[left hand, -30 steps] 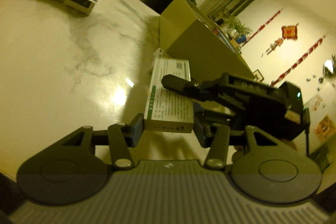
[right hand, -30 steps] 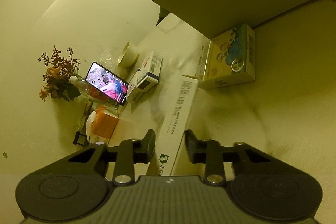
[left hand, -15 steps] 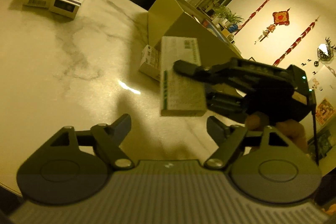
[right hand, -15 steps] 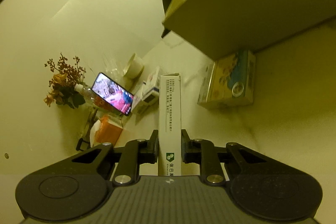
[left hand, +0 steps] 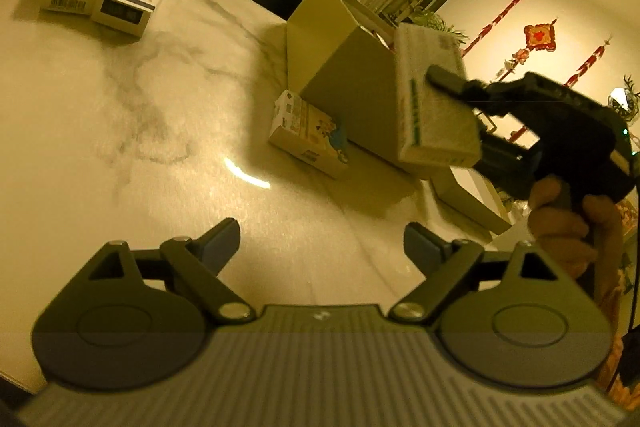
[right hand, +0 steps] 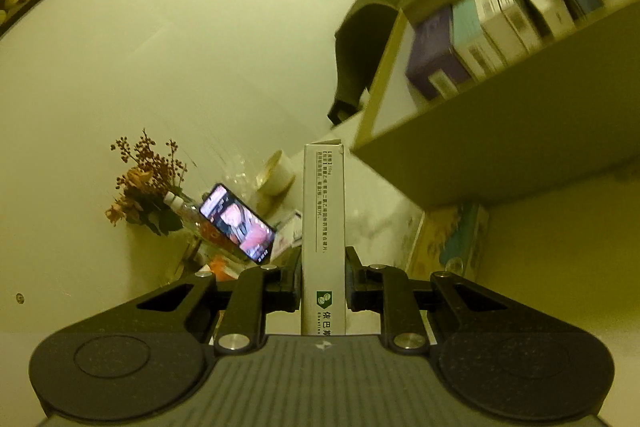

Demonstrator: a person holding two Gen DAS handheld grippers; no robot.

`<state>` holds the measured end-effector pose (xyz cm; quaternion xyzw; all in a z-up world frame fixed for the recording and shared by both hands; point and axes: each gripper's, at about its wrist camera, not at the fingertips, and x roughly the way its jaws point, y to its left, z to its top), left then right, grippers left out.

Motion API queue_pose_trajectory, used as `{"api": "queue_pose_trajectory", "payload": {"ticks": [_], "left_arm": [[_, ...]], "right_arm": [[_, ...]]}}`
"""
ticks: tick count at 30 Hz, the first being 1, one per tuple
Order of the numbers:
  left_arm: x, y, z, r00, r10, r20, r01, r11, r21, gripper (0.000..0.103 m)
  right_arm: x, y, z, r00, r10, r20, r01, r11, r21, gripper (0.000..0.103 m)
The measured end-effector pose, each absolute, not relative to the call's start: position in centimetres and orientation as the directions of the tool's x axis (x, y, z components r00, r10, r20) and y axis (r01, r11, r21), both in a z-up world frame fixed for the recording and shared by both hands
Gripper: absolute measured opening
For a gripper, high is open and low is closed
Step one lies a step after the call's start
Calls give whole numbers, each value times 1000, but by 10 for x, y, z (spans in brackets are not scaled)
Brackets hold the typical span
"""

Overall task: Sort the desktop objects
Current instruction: 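Lift the green-and-white box with the right gripper toward the tall box, then lower the green-and-white box into the tall box and open the right gripper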

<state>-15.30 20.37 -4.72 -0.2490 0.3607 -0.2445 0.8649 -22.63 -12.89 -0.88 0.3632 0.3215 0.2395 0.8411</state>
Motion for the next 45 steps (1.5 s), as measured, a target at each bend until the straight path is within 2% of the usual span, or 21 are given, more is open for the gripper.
{"api": "queue_pose_trajectory", "payload": {"ticks": [11,19,25,35,45], "left_arm": [[-149,210,-42,631,-584,-510,225,767,-601,92],[-147,210,-45,628,-585,-513,211,762,-612,93],[-146,213,-43,635,-572,-519,198,770,-606,93],[-137,214,-48,626,-552,-551,163,784,-599,93],[-127,212,-50,614,-547,-569,155,791,-592,93]], "right_arm": [[-187,-161,37,731,577,-365,-188,685,704,22],[-117,-188,58,740,522,-424,-109,715,690,22],[-65,-192,42,714,496,-494,-13,715,699,22],[-5,-193,6,693,482,-536,78,690,720,22],[28,-202,-16,690,544,-478,87,593,801,22]]}}
